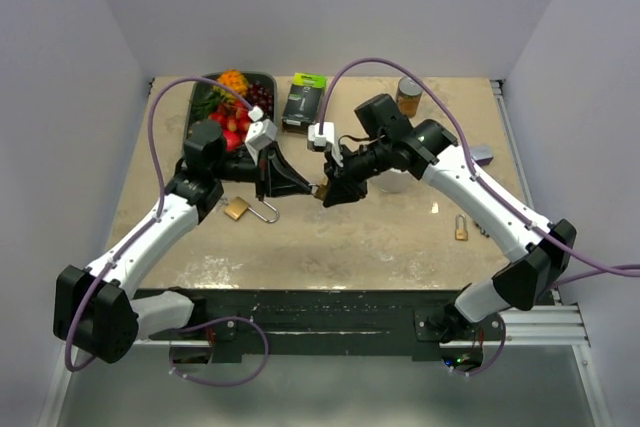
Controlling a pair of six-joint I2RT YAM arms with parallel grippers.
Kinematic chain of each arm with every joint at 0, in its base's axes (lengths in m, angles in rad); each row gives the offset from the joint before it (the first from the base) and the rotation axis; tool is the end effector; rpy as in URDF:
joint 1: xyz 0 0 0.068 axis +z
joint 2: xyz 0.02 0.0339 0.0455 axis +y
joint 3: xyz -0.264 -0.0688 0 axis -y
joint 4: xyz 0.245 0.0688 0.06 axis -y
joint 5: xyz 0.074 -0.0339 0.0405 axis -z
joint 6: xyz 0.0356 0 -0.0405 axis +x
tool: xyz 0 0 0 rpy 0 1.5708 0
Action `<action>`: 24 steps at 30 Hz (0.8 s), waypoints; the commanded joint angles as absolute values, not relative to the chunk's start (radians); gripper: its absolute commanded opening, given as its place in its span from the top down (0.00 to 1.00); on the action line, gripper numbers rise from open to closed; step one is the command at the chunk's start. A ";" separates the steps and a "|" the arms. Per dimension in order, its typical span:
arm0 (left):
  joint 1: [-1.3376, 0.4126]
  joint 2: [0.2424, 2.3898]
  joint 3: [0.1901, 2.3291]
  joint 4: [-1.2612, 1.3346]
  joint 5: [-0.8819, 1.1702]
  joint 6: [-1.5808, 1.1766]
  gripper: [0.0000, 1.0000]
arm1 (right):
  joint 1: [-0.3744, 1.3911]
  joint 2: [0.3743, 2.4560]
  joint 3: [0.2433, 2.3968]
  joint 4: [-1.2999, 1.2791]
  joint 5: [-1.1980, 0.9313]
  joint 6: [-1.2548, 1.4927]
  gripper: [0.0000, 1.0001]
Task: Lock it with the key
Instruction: Lock the lock.
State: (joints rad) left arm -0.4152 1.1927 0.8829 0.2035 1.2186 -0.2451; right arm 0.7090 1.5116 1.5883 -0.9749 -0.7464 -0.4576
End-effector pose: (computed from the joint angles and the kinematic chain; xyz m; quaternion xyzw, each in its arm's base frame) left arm 0.2244 -0.1354 0.3322 0.4330 0.5751 -0.5803 0.3807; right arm 0.2169 0.2179 0.3773 -0.5846 0.6674 0.3800 0.2617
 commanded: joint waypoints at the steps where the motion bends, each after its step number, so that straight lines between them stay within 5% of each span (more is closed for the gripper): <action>1: -0.343 1.197 0.877 0.390 1.224 -0.409 1.00 | 0.746 1.457 1.605 -0.548 -0.925 -0.431 1.00; 3: -0.313 1.177 0.884 0.394 1.220 -0.408 1.00 | 0.715 1.442 1.568 -0.548 -0.919 -0.378 0.85; 4: -0.290 1.163 0.887 0.394 1.218 -0.417 1.00 | 0.677 1.430 1.557 -0.546 -0.920 -0.364 0.54; 7: -0.252 1.151 0.897 0.388 1.226 -0.436 1.00 | 0.599 1.408 1.523 -0.563 -0.919 -0.338 0.33; 14: -0.221 1.132 0.910 0.405 1.249 -0.457 1.00 | 0.525 1.378 1.519 -0.679 -0.931 -0.393 0.46; 24: -0.224 1.115 0.890 0.460 1.250 -0.483 1.00 | 0.540 1.423 1.525 -0.603 -0.973 -0.284 0.52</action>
State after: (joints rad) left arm -0.2237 1.1549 0.8825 0.3809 1.2423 -0.4545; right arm 0.5247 1.4033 1.5143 -0.6510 -0.9180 -0.3386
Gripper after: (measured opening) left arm 0.038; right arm 0.504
